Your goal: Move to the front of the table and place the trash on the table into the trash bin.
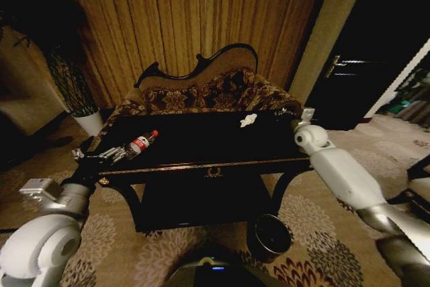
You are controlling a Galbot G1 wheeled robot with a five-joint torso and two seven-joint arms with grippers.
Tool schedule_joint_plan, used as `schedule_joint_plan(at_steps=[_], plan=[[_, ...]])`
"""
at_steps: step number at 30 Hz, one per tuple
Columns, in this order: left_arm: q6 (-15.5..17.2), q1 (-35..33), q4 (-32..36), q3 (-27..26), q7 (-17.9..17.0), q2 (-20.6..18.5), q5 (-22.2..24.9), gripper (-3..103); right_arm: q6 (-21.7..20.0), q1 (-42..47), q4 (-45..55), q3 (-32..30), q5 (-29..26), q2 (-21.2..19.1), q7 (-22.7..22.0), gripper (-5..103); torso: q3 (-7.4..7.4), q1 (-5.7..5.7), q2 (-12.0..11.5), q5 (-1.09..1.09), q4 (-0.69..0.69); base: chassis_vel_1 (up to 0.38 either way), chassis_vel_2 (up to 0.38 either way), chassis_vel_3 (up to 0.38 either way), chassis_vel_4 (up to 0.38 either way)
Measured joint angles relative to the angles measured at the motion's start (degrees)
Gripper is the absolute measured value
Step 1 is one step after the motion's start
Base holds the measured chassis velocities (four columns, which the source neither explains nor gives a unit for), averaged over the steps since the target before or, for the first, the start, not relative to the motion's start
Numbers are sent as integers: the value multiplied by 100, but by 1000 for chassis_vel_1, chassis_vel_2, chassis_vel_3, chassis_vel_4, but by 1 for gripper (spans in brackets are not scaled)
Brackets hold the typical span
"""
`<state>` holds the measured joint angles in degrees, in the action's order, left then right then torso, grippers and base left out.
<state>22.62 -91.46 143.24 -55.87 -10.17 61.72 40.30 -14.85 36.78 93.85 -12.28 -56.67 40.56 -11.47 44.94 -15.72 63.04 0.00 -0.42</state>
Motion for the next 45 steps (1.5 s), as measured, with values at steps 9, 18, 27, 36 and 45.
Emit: schedule_joint_plan(at_steps=[9,18,27,36,45], plan=[[-3,71,0,-31,-21,16,91,100,98,1556,1824,-1090,-231,-375,1,0,0,0,0,0,0,0,0,0,0],[-9,102,0,-71,-21,-1,167,100,58,2661,2670,-1796,121,-143,-224,0,0,0,0,0,1,0,0,0,0],[-4,163,0,-153,-19,-62,319,100,0,3927,2931,-2713,681,282,-67,0,0,0,0,0,0,0,0,0,0],[24,215,0,-69,-19,-81,354,100,8,4368,3361,-2957,682,502,-50,0,0,0,0,0,0,0,0,0,0],[29,230,0,-6,-19,-55,343,100,8,4563,3619,-2991,711,588,-82,0,1,-1,-1,-1,1,7,-14,-11,10]])
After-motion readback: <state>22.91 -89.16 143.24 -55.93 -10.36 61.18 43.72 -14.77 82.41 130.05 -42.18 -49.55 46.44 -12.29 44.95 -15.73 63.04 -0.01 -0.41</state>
